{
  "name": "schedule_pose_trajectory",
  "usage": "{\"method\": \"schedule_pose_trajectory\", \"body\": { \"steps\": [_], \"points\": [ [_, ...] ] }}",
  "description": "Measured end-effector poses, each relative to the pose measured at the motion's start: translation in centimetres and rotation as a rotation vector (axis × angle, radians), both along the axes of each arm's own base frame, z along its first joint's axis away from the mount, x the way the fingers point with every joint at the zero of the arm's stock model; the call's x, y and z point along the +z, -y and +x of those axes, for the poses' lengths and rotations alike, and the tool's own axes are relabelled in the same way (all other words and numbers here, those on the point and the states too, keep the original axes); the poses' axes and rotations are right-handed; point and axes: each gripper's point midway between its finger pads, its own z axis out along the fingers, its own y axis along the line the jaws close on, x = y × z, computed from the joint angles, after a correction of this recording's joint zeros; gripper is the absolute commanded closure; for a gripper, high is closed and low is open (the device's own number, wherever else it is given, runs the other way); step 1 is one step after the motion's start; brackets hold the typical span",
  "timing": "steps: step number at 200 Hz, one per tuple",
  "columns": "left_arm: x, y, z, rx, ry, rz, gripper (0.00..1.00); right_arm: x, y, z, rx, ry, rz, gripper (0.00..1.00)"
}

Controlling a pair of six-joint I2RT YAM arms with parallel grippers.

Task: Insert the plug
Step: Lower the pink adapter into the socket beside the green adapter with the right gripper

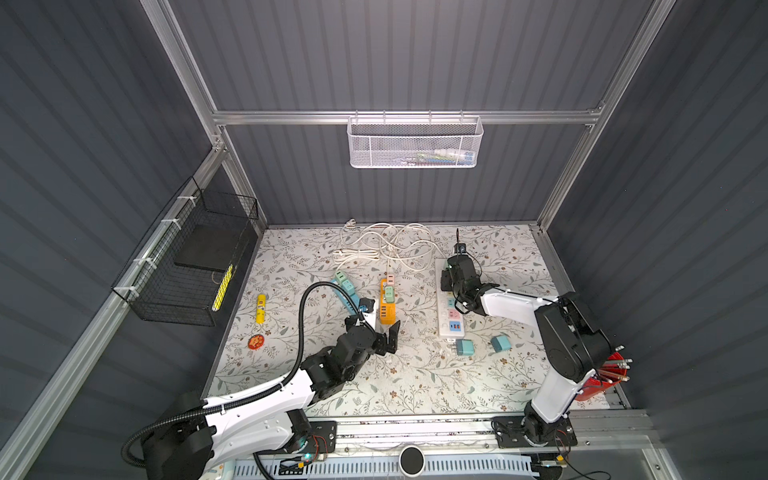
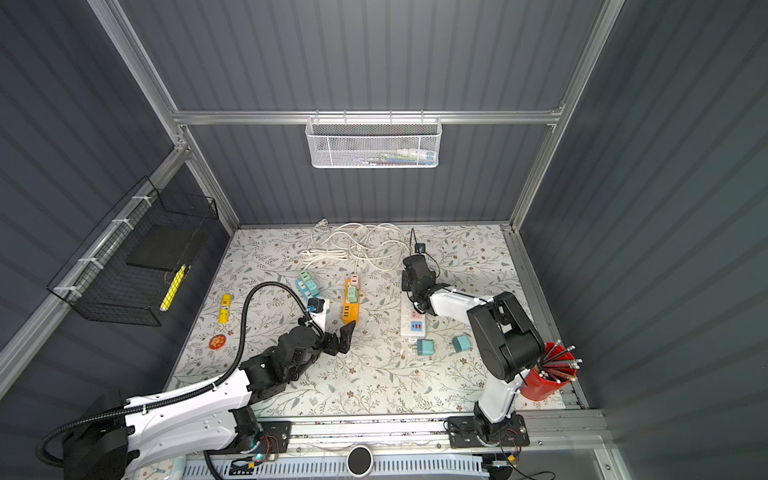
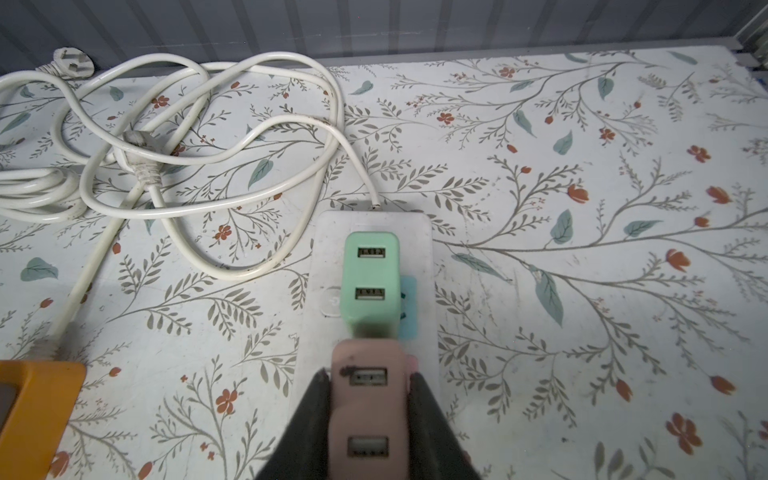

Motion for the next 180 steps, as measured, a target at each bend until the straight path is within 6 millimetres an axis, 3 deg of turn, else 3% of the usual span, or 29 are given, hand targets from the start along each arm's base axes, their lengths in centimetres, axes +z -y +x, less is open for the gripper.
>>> {"method": "schedule_pose_trajectory", "body": {
  "steps": [180],
  "points": [
    [-0.5, -0.7, -0.4, 0.001, 0.007, -0.01, 0.0, -1.3, 0.1, -0.4, -0.045, -0.031, 0.044, 0.78]
  ]
}}
